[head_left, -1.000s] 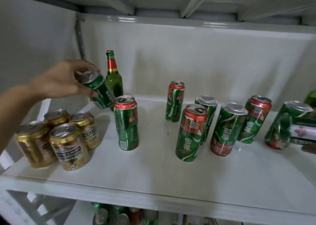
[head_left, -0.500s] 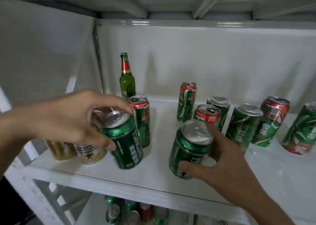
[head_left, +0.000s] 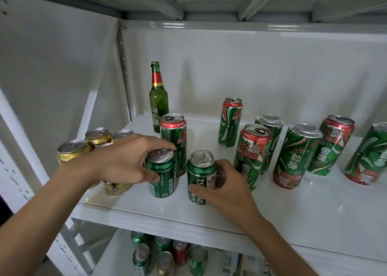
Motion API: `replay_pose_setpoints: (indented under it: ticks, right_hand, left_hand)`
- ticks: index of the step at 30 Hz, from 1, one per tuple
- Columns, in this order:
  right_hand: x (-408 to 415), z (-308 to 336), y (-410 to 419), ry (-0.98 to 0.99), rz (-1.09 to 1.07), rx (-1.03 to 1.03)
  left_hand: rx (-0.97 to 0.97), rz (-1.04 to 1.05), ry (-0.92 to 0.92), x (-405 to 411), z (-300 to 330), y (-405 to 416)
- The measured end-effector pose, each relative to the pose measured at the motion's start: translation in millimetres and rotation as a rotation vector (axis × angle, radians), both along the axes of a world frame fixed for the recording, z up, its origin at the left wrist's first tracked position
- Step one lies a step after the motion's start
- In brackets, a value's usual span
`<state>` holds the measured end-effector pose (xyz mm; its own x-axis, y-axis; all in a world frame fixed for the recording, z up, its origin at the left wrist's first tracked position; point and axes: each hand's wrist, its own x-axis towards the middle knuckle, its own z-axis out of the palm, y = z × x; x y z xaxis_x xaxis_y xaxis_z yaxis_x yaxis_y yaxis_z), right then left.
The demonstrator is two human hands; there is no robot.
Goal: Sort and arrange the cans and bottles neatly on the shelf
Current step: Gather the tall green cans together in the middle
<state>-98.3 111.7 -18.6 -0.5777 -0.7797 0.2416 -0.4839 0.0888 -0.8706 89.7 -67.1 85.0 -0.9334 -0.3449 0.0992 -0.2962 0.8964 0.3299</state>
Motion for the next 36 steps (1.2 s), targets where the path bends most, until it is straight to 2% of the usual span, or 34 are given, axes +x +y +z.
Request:
replay_pose_setpoints:
  ticks: [5,8,12,13,15,17,18,19,21,23,25,28,31,36]
  right_hand:
    - [1,-7,6,-0.080,0.045,-0.018]
    - [0,-8,15,-0.134,0.149,-0.012]
    - [-5,10,44,-0.035,0.199,0.014]
    - [-9,19,53,-0.015,0.185,0.001]
    - [-17,41,72,-0.005,0.138,-0.079]
    - [-26,60,84,0.001,0.017,-0.249]
    - [-31,66,85,0.021,-0.065,-0.336]
    - [-36,69,84,0.060,-0.155,-0.403]
    - [-43,70,75,0.149,-0.292,-0.426]
    - [-46,68,64,0.211,-0.326,-0.325]
    - [-47,63,54,0.240,-0.328,-0.183]
    - [-49,58,42,0.236,-0.314,-0.093]
    - [-53,59,37,0.195,-0.296,-0.042]
    - [-49,68,46,0.202,-0.324,-0.088]
  left_hand:
    - [0.082,-0.011,0.012,4,-11,-8]
    - [0.103,-0.028,0.054,8,-14,-10]
    - [0.152,-0.072,0.101,14,-5,-12]
    - [0.141,-0.071,0.152,14,1,-12]
    - [0.085,-0.048,0.367,13,11,-11]
    - [0.054,0.023,0.605,5,19,-10]
    - [0.033,0.056,0.664,-1,22,-11]
    - [-0.002,0.069,0.672,-9,23,-13]
    - [-0.069,0.062,0.560,-28,22,-16]
    - [-0.065,0.056,0.410,-43,21,-19]
    - [-0.015,0.048,0.335,-52,22,-21]
    - [0.007,0.050,0.311,-58,24,-29]
    - [0.128,0.052,0.257,-60,23,-37]
    - [0.332,0.098,0.374,-67,27,-30]
